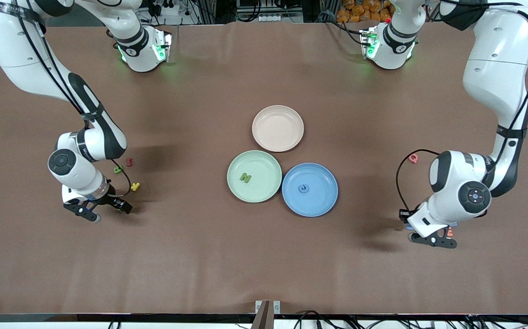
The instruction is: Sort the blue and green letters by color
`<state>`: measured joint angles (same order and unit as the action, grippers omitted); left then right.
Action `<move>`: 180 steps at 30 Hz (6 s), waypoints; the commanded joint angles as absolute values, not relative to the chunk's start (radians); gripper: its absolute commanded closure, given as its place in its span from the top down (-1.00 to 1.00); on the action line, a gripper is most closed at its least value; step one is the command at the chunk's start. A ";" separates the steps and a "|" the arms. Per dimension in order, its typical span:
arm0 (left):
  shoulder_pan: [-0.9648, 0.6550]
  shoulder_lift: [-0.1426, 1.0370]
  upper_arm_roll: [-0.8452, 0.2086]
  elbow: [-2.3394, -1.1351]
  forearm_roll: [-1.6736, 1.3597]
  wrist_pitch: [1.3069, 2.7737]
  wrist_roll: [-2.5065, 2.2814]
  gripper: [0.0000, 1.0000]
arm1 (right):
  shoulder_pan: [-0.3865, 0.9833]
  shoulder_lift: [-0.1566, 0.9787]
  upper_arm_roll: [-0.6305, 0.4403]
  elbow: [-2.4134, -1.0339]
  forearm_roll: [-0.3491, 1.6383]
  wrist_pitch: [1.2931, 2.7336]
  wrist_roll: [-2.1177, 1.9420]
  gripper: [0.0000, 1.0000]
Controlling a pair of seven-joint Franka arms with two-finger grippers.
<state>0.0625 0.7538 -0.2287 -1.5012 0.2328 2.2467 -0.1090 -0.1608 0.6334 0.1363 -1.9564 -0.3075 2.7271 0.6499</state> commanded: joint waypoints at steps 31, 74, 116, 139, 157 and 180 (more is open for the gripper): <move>-0.098 0.670 -0.489 -1.612 0.230 2.157 -0.940 -1.00 | -0.172 0.520 0.183 -1.967 -0.290 2.577 0.701 -0.61; 0.158 0.588 -0.494 -1.773 0.322 2.229 -0.496 1.00 | 0.374 0.675 0.307 -1.637 -0.192 2.451 1.581 -0.61; 0.471 0.698 -0.391 -1.700 0.505 2.278 0.279 1.00 | -0.063 0.381 0.310 -2.118 -0.319 2.439 0.939 1.00; 0.512 0.784 -0.368 -1.648 0.488 2.321 0.325 1.00 | -0.362 0.301 0.308 -2.276 -0.319 2.534 0.517 1.00; 0.511 0.801 -0.370 -1.628 0.474 2.321 0.331 1.00 | -0.380 0.305 0.304 -2.379 -0.325 2.664 0.511 0.96; 0.508 0.801 -0.370 -1.626 0.456 2.321 0.328 -1.00 | -0.413 0.371 0.276 -2.384 -0.393 2.738 0.500 0.90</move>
<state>0.5101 0.7856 -0.3694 -1.6246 0.4678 2.3134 0.3120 -0.3963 0.3548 0.2726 -2.3770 -0.3682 2.7066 0.5024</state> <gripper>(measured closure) 0.696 0.048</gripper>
